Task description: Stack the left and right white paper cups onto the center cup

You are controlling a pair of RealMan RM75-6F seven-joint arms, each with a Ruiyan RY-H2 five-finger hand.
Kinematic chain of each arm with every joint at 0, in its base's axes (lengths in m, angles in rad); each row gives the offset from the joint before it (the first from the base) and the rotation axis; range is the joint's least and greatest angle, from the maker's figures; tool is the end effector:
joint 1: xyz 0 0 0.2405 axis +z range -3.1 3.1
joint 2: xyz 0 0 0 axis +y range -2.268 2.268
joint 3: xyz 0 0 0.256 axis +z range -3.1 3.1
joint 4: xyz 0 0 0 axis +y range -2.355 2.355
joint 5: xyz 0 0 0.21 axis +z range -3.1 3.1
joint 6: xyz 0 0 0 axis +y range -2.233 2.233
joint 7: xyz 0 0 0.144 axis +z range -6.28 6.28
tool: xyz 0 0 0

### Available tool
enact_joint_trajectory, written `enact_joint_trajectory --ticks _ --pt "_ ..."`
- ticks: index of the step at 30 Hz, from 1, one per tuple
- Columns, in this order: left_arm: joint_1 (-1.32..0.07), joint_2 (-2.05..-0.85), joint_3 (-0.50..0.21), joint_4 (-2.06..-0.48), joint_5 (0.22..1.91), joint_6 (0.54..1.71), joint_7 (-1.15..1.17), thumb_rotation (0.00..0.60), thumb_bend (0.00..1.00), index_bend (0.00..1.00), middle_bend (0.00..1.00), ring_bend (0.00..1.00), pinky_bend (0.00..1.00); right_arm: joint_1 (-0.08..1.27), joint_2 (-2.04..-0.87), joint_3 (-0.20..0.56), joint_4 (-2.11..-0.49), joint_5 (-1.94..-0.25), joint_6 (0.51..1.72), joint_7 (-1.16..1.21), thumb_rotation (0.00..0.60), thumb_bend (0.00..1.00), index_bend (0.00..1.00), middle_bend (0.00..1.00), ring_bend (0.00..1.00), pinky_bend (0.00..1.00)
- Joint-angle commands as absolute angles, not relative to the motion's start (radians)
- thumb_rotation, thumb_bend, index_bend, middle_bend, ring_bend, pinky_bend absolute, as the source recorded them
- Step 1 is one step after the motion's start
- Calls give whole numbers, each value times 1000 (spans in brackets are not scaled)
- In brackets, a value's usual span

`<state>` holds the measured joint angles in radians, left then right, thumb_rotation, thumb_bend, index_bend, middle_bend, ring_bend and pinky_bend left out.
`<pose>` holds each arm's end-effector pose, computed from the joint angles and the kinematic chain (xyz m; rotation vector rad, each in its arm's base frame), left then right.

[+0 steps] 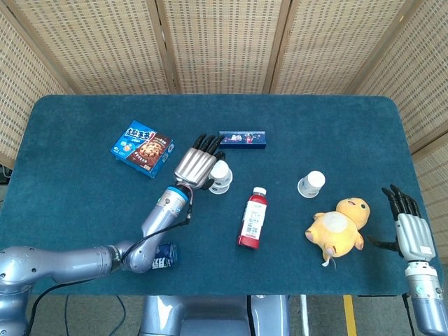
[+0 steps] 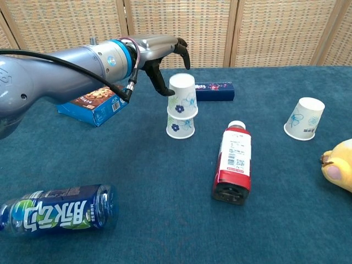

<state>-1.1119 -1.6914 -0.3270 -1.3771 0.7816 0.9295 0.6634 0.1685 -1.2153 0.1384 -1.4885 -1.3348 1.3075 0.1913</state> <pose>-0.0123 0.3981 -0.0393 -1.9183 -0.7408 -0.9562 -0.3338 -0.2267 0.1389 1.2412 -1.1273 0.9764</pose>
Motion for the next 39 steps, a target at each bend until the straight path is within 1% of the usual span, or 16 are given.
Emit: enact_joint_trajectory --ticks 1,7,10,13,17,21,24,26,30,33,36,39 --pt "-1118 -1702 -320 -1367 774 925 662 600 254 139 0 0 0 169 -1215 139 -1487 -1334 1304 193 600 82 13 0 0 4" --pt "-1096 -1689 -317 -1396 789 951 622 600 254 139 0 0 0 171 -1217 136 -1484 -1338 1301 196 600 82 13 0 0 4" --pt "-1059 -1655 -307 -1453 817 987 587 600 253 139 0 0 0 171 -1218 135 -1486 -1342 1303 192 600 82 13 0 0 4" --pt "-996 -1596 -279 -1541 872 1056 555 600 253 139 0 0 0 171 -1219 133 -1490 -1347 1307 186 600 81 13 0 0 4" --pt "-886 -1497 -217 -1677 950 1168 516 600 253 139 0 0 0 171 -1220 129 -1499 -1356 1316 165 600 79 16 0 0 4" --pt "-761 -1373 -121 -1808 1055 1265 462 600 253 133 0 0 0 171 -1225 123 -1514 -1369 1325 131 600 80 25 0 0 5" --pt "-674 -1293 -42 -1864 1137 1339 448 600 253 128 0 0 0 171 -1230 119 -1524 -1376 1334 104 600 88 37 0 0 12" --pt "-593 -1255 21 -1872 1206 1422 435 600 253 128 0 0 0 173 -1237 115 -1529 -1387 1341 81 600 91 51 0 0 20" --pt "-479 -1240 91 -1836 1317 1535 365 600 253 127 0 0 0 179 -1251 116 -1539 -1391 1345 46 600 98 92 0 0 36" --pt "-403 -1249 117 -1788 1358 1600 318 600 253 128 0 0 0 196 -1255 124 -1558 -1388 1329 25 600 106 117 0 0 49" --pt "-350 -1256 129 -1747 1373 1625 286 600 253 129 0 0 0 228 -1255 145 -1578 -1383 1305 -10 600 121 148 0 0 59" --pt "-314 -1251 132 -1710 1391 1635 244 600 253 130 0 0 0 309 -1250 207 -1617 -1363 1249 -80 600 136 185 0 0 66"
